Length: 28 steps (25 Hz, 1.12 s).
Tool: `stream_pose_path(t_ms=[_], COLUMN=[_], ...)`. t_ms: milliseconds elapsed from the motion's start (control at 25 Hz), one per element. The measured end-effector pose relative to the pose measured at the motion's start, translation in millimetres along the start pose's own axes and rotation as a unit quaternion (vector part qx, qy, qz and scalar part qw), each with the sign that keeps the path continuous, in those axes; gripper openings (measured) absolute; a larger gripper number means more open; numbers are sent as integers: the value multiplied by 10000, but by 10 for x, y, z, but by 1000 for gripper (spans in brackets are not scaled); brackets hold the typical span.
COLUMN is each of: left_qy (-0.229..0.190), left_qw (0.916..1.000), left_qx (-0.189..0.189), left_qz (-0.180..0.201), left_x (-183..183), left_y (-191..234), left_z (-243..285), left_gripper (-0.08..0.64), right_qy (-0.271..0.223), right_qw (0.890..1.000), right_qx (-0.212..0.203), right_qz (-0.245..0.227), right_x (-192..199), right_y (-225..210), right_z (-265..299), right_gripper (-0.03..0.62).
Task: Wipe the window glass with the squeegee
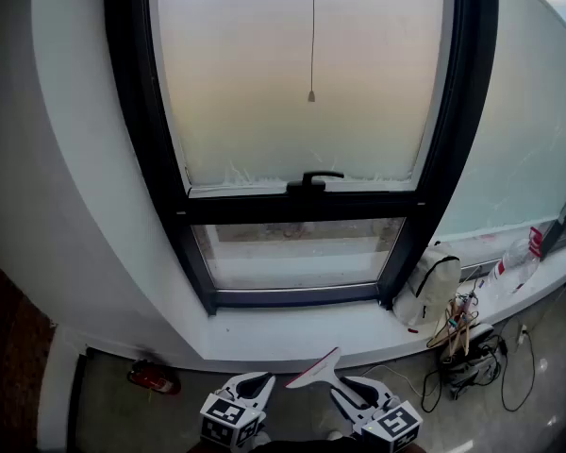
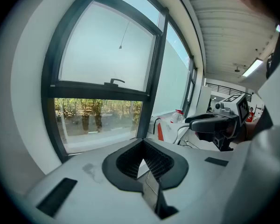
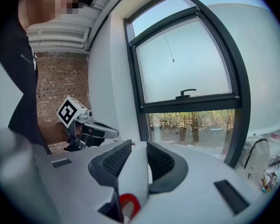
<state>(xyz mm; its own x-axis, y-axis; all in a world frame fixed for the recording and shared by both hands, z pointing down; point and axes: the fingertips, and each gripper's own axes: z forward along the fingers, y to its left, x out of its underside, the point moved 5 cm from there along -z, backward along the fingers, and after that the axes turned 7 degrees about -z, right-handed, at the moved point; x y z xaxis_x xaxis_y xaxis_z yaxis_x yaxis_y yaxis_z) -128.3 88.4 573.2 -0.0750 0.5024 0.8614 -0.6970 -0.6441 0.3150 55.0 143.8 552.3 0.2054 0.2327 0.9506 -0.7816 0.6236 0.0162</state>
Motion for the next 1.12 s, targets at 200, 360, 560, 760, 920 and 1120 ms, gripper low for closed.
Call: stream_pose_path(t_ms=[200, 360, 560, 760, 920, 1120], left_qy=[19, 15, 43, 67, 127, 132], left_qw=[10000, 10000, 10000, 10000, 9999, 9999], left_qx=[73, 36, 86, 59, 47, 44], left_qz=[-28, -28, -23, 3, 35, -15], left_x=[51, 36, 65, 65, 78, 95], left_y=[3, 7, -44, -65, -132, -277], left_z=[12, 0, 13, 37, 67, 162], left_gripper=[0, 0, 0, 0, 0, 0], right_qy=[-12, 128, -141, -41, -143, -71], right_qw=[10000, 9999, 9994, 9995, 9996, 9996], right_qx=[12, -4, 18, 133, 41, -48], right_qz=[-50, -47, 317, 266, 256, 271], right_x=[-4, 0, -24, 20, 13, 44], right_y=[-23, -16, -48, -117, -133, -216], right_z=[-11, -23, -62, -84, -141, -263], right_gripper=[95, 94, 95, 95, 95, 95])
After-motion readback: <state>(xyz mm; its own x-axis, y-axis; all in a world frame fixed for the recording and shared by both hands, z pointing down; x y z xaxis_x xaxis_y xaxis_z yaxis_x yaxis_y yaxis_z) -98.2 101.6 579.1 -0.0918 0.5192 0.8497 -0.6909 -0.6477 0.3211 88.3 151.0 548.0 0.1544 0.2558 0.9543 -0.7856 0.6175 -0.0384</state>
